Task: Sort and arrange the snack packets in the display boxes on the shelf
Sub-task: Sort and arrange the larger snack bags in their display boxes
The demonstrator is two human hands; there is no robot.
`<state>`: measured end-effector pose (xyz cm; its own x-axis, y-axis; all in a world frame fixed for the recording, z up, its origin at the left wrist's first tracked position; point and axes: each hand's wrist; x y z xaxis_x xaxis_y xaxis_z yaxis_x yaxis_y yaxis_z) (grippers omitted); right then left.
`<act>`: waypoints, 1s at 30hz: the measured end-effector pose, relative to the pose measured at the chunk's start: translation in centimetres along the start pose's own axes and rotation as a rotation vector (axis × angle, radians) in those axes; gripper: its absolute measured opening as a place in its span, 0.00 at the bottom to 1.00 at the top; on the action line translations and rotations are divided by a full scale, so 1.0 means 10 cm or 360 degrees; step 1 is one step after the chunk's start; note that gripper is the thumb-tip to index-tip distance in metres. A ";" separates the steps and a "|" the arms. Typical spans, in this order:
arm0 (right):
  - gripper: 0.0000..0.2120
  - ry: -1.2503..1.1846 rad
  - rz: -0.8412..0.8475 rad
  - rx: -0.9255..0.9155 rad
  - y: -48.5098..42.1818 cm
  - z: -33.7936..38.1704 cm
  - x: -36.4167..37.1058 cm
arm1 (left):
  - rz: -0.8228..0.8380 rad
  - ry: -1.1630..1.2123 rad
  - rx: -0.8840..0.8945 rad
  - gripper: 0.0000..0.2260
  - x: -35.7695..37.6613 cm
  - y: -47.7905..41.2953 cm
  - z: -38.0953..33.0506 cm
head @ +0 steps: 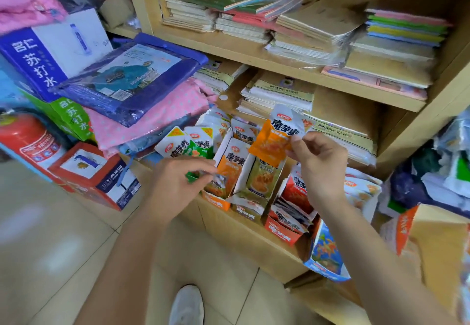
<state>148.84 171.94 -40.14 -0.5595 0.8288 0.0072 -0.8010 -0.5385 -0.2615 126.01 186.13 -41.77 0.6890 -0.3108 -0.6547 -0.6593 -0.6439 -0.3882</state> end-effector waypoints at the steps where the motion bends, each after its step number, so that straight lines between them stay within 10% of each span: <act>1: 0.13 0.0013 0.0012 -0.0010 0.00 0.00 0.01 | -0.0014 0.0033 -0.0012 0.10 -0.02 0.02 0.03; 30: 0.11 -0.0030 0.0119 -0.0069 0.05 0.03 0.02 | 0.0013 -0.0034 0.0001 0.05 -0.08 0.05 0.05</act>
<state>148.20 171.80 -39.94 -0.6218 0.7832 0.0038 -0.7469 -0.5915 -0.3036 124.99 186.41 -41.73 0.6770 -0.3010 -0.6716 -0.6650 -0.6411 -0.3830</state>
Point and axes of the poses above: each hand's wrist, its own y-axis away from the middle knuckle, its own x-axis out of the palm, z = x × y, and after that the axes turned 5 degrees about -y, right-handed
